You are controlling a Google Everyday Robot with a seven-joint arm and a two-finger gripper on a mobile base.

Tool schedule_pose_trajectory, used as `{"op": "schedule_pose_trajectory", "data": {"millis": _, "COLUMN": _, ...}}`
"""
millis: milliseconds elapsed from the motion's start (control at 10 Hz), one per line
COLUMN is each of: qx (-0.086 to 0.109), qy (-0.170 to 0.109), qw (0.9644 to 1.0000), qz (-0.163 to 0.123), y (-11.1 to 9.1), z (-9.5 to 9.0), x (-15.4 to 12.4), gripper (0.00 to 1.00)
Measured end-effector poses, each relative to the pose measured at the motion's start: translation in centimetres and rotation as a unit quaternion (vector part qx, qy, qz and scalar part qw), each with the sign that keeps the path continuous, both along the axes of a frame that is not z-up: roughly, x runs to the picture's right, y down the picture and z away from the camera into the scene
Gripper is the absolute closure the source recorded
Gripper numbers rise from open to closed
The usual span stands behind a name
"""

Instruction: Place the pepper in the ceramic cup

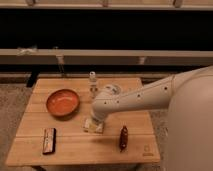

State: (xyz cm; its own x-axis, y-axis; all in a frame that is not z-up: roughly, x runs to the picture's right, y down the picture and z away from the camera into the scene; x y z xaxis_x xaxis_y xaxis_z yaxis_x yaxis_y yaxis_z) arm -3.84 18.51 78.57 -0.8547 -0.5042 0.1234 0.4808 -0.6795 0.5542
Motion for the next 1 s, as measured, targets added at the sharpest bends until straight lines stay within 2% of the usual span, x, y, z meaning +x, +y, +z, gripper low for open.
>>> {"op": "schedule_pose_trajectory", "data": {"millis": 300, "qx": -0.029, "qy": 0.046, "qw": 0.9981, "qz": 0.029, "y": 1.8, "z": 0.1, "x": 4.8, "gripper": 0.24}}
{"op": "schedule_pose_trajectory", "data": {"millis": 400, "qx": -0.047, "qy": 0.072, "qw": 0.9953, "qz": 0.044, "y": 3.0, "z": 0.3, "x": 7.2, "gripper": 0.24}}
{"op": "schedule_pose_trajectory", "data": {"millis": 600, "qx": -0.070, "qy": 0.104, "qw": 0.9904, "qz": 0.059, "y": 4.1, "z": 0.4, "x": 9.9, "gripper": 0.24}}
{"op": "schedule_pose_trajectory", "data": {"millis": 800, "qx": -0.094, "qy": 0.145, "qw": 0.9822, "qz": 0.073, "y": 5.0, "z": 0.5, "x": 12.9, "gripper": 0.24}}
{"op": "schedule_pose_trajectory", "data": {"millis": 1000, "qx": -0.108, "qy": 0.171, "qw": 0.9758, "qz": 0.083, "y": 5.4, "z": 0.6, "x": 14.6, "gripper": 0.24}}
